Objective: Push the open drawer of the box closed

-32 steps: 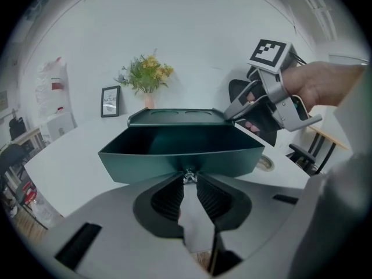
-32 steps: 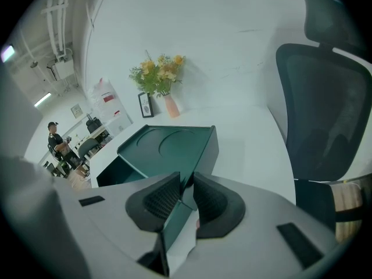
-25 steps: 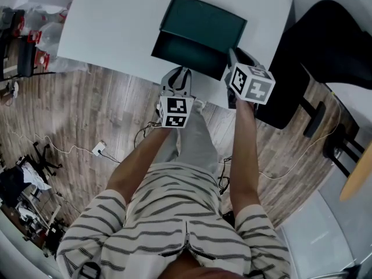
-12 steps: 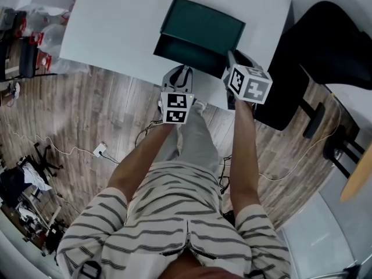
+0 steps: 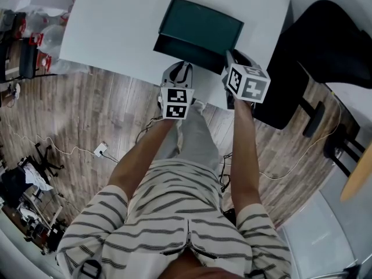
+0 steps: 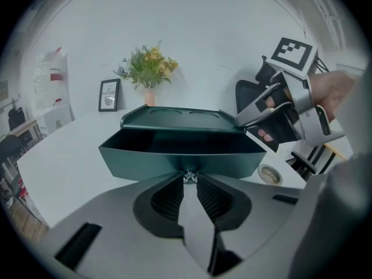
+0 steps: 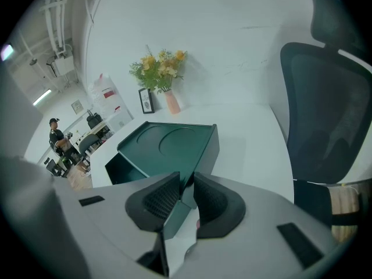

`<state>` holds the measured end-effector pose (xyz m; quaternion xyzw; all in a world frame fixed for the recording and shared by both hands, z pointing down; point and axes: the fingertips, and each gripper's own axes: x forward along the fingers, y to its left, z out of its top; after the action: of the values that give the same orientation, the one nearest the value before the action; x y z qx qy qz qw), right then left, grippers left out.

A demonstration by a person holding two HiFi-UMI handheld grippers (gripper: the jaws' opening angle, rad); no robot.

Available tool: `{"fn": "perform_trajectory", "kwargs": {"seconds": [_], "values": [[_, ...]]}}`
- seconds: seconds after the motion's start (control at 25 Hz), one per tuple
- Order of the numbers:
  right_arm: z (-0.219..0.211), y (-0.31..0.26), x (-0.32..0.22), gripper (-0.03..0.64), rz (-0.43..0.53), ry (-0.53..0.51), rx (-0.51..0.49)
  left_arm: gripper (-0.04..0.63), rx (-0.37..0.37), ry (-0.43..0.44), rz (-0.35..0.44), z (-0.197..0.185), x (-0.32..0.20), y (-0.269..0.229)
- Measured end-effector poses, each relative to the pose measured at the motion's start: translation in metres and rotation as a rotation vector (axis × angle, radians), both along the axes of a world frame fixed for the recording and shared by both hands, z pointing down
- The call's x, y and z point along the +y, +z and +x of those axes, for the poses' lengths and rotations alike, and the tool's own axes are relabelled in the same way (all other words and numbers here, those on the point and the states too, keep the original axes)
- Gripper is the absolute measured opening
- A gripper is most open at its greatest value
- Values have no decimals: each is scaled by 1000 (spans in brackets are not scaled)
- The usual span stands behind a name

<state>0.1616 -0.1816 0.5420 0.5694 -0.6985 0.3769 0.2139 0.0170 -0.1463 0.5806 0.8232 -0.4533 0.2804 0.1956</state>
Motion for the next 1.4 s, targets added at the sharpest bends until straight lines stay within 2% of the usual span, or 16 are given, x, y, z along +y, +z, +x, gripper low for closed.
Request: {"fn": "perform_trajectory", "kwargs": {"seconds": [1.4], "values": [[-3, 3, 4, 89, -21, -9, -37, 69, 1, -10, -3, 18, -38, -2]]}}
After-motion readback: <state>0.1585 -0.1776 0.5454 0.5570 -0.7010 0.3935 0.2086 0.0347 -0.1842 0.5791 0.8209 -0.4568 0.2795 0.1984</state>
